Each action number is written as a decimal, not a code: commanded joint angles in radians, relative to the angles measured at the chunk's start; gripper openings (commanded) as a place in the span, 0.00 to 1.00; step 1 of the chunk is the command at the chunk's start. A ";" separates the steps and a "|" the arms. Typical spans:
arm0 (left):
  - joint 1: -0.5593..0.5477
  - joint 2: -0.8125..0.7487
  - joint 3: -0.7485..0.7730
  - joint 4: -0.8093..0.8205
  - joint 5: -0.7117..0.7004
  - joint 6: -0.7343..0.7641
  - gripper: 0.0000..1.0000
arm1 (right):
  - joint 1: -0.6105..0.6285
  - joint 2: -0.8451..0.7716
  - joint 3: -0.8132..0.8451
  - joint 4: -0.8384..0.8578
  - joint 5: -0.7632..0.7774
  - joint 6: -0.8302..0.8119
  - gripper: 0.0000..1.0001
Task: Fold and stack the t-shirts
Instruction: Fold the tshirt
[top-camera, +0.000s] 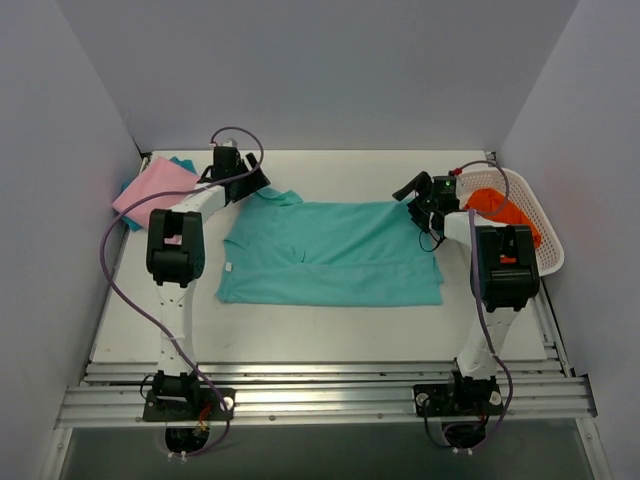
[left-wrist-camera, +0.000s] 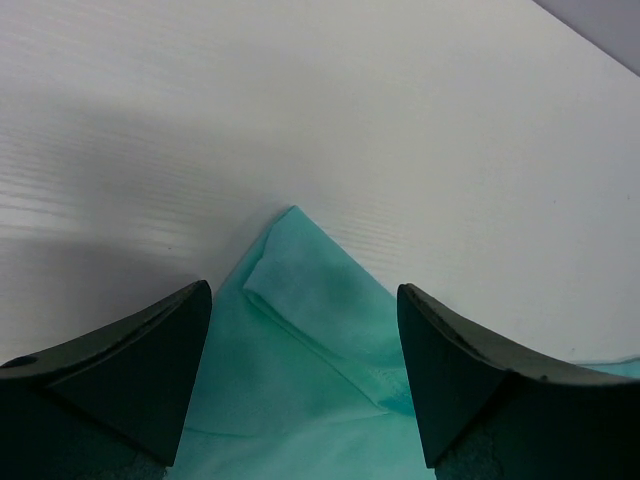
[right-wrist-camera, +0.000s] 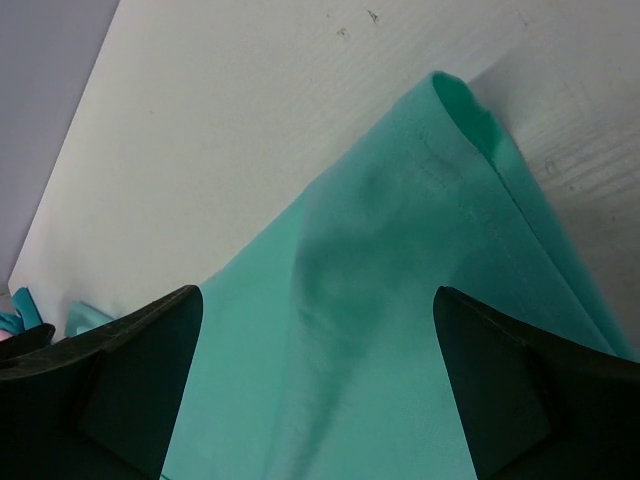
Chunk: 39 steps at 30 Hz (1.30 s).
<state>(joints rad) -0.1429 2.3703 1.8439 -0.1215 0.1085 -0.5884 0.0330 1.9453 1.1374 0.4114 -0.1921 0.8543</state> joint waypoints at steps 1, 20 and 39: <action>-0.035 -0.014 0.000 0.051 0.010 0.006 0.83 | -0.005 0.035 0.033 0.040 -0.018 0.012 0.95; -0.055 0.030 0.087 -0.015 -0.055 0.038 0.43 | -0.019 0.053 0.004 0.061 -0.024 0.003 0.93; -0.017 0.086 0.184 -0.064 -0.076 0.055 0.60 | -0.019 0.060 0.018 0.055 -0.023 -0.006 0.94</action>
<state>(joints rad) -0.1585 2.4531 1.9743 -0.1802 0.0338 -0.5526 0.0193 1.9938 1.1423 0.4538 -0.2073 0.8623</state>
